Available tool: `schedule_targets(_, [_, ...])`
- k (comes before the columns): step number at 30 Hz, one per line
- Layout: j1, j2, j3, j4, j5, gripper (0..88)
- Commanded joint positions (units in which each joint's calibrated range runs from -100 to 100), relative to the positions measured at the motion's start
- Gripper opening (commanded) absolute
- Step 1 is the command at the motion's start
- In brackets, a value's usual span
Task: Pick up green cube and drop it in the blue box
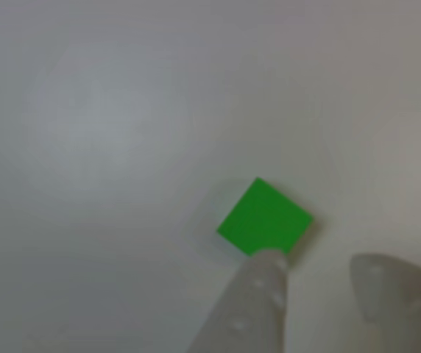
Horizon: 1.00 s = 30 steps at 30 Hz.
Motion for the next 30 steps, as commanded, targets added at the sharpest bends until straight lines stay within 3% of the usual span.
schedule_targets(1, [0.56,2.85,-6.27,1.05,-1.03,2.9])
schedule_targets(8, [0.41,6.19,-6.36,0.97,-11.23,2.9])
schedule_targets(11, [0.33,7.62,-6.36,0.97,-13.48,2.8])
schedule_targets(22, [0.03,10.46,-6.18,0.97,-13.87,4.8])
schedule_targets(30, [-0.05,10.54,-6.18,0.97,-13.87,20.1])
